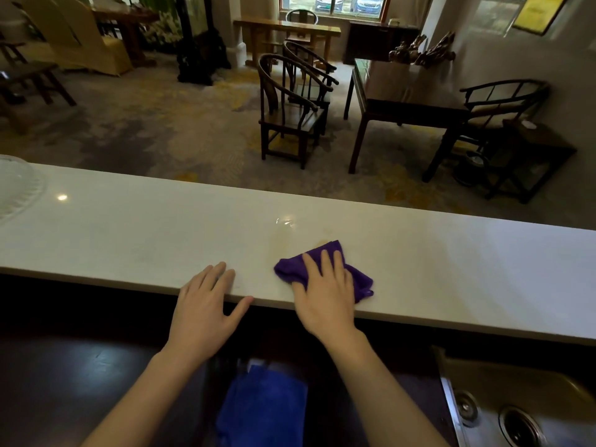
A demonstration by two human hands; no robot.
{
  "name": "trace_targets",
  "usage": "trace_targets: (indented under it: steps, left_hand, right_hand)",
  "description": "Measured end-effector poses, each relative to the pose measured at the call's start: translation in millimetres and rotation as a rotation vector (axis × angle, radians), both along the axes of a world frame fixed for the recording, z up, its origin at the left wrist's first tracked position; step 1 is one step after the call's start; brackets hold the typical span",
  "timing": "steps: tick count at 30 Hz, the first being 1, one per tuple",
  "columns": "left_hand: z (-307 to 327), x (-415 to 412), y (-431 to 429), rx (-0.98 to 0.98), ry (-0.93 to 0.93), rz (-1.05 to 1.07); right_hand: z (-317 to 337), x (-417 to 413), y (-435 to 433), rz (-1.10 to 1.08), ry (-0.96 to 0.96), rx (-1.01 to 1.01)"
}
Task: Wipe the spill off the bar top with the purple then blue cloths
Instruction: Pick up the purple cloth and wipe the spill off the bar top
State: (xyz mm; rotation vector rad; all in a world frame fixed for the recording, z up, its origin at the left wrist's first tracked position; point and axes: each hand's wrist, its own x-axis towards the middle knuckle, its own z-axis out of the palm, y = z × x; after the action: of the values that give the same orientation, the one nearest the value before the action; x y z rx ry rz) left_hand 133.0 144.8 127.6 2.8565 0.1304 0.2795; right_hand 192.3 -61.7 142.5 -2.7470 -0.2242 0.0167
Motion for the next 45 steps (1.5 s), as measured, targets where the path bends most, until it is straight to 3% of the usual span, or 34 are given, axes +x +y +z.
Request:
trace_targets:
  steps: [8,16,21,35,45]
  left_hand:
    - [1.0,-3.9,10.2,-0.244,0.024,0.012]
    - [-6.7,-2.3,14.1,-0.249,0.006,0.055]
    - [-11.1,-2.4,12.5,-0.194,-0.043,0.056]
    - [-18.4,-0.6,14.5,-0.098,-0.083,0.047]
    - [-13.9,-0.9,12.5,-0.095,-0.059,0.049]
  right_hand:
    - [-2.5,-17.6,71.2,0.258,0.021,0.031]
    - [-7.5,-5.7,89.8,0.36,-0.052,-0.067]
    - [-6.0,17.2,64.6,0.237,-0.072,-0.081]
    - [5.1,63.9,-104.8,-0.167,0.048,-0.104]
    - [1.0,94.8,-84.5,-0.259,0.043,-0.096]
